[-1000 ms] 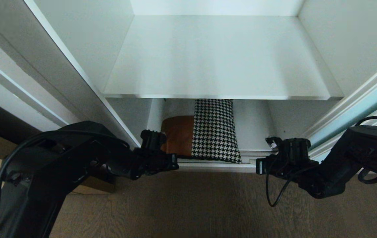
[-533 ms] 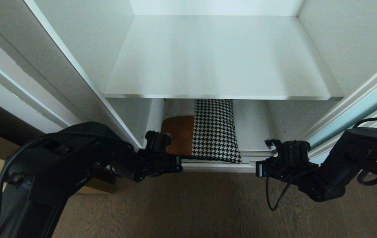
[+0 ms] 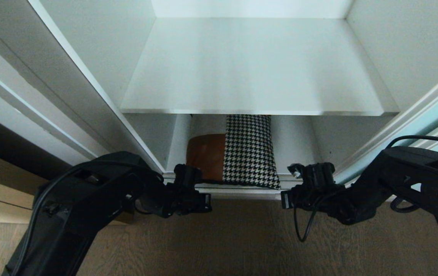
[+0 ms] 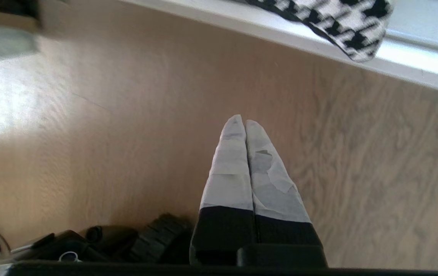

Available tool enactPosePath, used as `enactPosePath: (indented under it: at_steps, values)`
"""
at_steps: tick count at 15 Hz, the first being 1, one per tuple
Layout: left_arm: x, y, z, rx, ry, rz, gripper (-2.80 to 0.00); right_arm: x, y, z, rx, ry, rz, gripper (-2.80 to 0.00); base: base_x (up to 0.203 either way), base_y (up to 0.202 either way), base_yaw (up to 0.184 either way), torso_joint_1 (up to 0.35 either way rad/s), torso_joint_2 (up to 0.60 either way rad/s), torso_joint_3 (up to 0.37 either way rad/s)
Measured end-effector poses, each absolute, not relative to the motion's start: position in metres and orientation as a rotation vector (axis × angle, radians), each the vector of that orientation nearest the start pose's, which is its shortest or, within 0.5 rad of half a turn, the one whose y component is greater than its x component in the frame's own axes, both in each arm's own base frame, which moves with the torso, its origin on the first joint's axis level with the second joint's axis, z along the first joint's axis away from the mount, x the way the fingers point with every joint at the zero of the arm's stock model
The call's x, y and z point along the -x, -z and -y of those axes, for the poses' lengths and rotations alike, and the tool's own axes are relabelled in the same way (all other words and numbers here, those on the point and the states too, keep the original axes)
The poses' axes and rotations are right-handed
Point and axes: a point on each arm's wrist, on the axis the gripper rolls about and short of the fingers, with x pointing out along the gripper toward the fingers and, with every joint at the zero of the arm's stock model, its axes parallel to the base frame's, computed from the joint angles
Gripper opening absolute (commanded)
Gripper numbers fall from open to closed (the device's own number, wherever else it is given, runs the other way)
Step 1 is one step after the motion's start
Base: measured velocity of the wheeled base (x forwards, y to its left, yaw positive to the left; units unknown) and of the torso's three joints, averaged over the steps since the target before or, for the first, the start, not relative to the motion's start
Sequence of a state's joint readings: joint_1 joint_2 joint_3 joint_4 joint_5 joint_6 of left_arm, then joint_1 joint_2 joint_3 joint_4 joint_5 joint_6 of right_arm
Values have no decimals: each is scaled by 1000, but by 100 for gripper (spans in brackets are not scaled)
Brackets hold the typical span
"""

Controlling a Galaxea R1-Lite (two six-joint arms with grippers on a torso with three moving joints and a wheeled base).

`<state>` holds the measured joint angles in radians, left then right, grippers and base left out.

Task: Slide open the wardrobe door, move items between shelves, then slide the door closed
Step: Place the pillow on the lower shelf

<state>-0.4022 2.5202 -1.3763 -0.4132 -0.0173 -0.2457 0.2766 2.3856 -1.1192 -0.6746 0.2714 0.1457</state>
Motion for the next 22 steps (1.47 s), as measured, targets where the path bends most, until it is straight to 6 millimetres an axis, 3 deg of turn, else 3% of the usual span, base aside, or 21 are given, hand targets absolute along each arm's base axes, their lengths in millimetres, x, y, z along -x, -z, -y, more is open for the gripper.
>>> enactPosePath:
  at_steps: [4,8,16,22]
  values:
    - [-447,14,181,76,252,-720,-280,-435,-10,-127,-134,-459,-725,-280,0,0,0,0,0,0]
    - [-468,23,177,58,194,-730,-280,-458,-11,-141,-115,-434,-799,-280,0,0,0,0,0,0]
    - [-496,29,173,82,176,-684,-280,-481,-11,-170,-104,-456,-874,-280,0,0,0,0,0,0]
    - [-509,37,178,66,200,-583,-280,-491,8,-172,-76,-428,-842,-280,0,0,0,0,0,0]
